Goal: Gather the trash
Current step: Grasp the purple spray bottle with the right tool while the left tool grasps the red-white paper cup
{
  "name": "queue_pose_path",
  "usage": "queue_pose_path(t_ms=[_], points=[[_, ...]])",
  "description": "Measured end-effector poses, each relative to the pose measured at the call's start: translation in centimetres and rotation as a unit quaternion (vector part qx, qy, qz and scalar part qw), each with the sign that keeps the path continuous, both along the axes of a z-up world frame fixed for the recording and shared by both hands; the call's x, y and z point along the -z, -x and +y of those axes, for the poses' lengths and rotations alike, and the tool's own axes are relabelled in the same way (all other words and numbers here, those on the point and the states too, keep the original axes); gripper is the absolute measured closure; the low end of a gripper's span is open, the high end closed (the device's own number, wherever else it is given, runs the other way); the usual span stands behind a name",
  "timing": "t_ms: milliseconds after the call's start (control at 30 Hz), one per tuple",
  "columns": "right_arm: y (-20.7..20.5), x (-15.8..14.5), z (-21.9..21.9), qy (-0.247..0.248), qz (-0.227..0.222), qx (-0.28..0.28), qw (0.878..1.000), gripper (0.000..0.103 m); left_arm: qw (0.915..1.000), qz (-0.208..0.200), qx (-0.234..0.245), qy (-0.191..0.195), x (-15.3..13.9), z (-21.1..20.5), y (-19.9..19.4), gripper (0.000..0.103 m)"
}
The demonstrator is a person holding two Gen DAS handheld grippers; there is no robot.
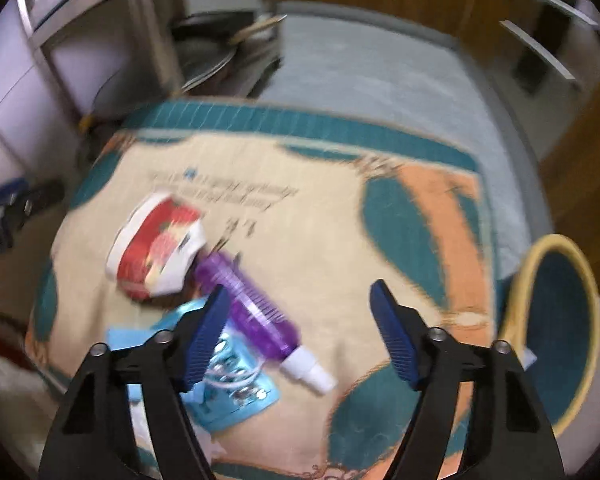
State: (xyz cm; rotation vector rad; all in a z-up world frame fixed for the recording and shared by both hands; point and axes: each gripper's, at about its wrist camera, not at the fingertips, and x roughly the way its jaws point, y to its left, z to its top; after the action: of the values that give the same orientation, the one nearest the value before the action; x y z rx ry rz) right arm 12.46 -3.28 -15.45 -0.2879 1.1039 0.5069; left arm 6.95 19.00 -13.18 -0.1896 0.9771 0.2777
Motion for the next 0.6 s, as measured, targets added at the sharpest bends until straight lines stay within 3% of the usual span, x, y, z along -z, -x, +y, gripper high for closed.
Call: queue_pose_path(t_ms=[133,300,333,400,600], points=[[0.0,1.9,0.9,0.006,0.032,-0.030,0.999,0.047,0.9999,0.007,0.011,-0.010,0.0,-1.3,-0.7,0.006],[-0.3,4.2,2.1,0.031,0.064,-0.053,0.996,0.052,0.9996,0.016,0.021,-0.014,0.6,-1.9,-1.4,0.006],[-0.4,4.3,2.1,0.028,0.069,-0.052,0.996,0.059,0.9995,0.017,0.022,-0.014,0.7,-2.0,-1.5,0.006],[-0.6,4.4,2.1,0.017,0.078,-0.047,0.996,0.063,0.9994,0.021,0.025,-0.014,1.0,-2.3,-1.7,0.006],[-1.9,4.0,-0.3,0.018,0.078,0.005,0.997,0.065,0.9976,0.040,0.052,-0.022,2.2,-4.0,-2.9,0.006]])
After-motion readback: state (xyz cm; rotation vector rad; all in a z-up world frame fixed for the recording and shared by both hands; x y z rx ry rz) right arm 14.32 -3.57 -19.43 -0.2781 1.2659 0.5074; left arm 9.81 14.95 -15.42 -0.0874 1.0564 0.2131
